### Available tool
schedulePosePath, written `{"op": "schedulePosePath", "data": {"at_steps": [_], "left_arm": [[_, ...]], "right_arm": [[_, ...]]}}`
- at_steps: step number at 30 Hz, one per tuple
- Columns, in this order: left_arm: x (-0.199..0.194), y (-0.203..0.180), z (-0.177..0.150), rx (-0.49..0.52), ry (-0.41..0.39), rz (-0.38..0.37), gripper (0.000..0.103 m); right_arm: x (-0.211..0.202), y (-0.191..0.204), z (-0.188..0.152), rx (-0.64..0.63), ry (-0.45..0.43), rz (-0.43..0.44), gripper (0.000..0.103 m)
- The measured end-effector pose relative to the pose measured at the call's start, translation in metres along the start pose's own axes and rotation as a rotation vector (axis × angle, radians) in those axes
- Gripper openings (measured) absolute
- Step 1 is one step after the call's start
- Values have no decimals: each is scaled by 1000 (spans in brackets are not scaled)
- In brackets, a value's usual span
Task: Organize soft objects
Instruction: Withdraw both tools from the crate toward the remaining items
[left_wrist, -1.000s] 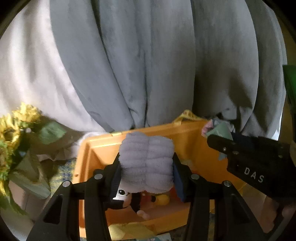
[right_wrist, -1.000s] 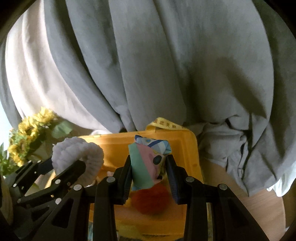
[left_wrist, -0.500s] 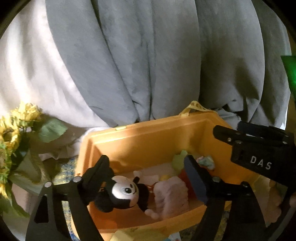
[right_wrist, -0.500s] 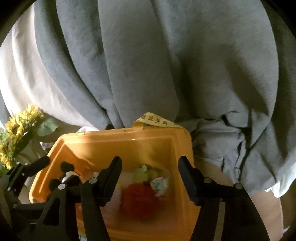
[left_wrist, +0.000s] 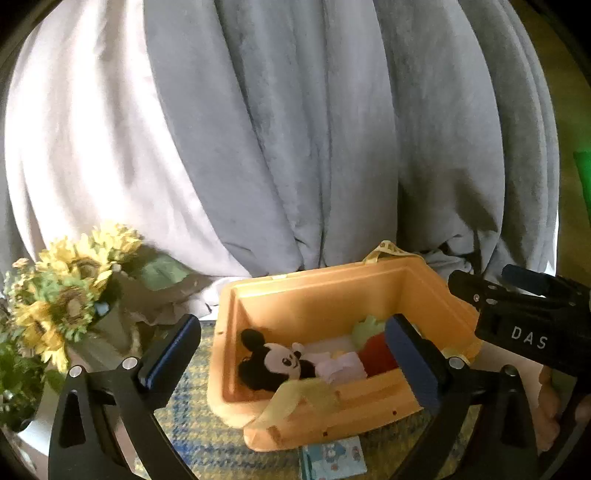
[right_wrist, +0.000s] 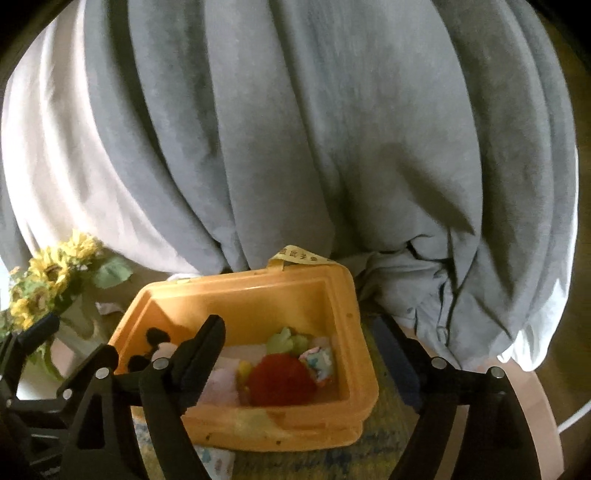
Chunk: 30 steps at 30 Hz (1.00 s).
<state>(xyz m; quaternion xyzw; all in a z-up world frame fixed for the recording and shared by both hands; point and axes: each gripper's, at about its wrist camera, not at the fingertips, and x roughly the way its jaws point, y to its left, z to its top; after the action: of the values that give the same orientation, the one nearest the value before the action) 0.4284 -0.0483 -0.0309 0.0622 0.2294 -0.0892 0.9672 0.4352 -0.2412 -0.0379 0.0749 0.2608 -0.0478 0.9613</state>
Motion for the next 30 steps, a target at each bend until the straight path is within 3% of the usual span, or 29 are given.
{"op": "schedulePosePath", "data": {"at_steps": [10, 21, 30], "left_arm": [[-33, 15, -28, -55, 37, 32, 102], [-75, 27, -69, -70, 85, 132, 102], [-97, 34, -98, -99, 143, 167, 102]], "right_arm": [[-34, 13, -25, -17, 4, 12, 84], [-53, 30, -63, -61, 78, 62, 84], [-64, 44, -93, -95, 141, 113, 84]]}}
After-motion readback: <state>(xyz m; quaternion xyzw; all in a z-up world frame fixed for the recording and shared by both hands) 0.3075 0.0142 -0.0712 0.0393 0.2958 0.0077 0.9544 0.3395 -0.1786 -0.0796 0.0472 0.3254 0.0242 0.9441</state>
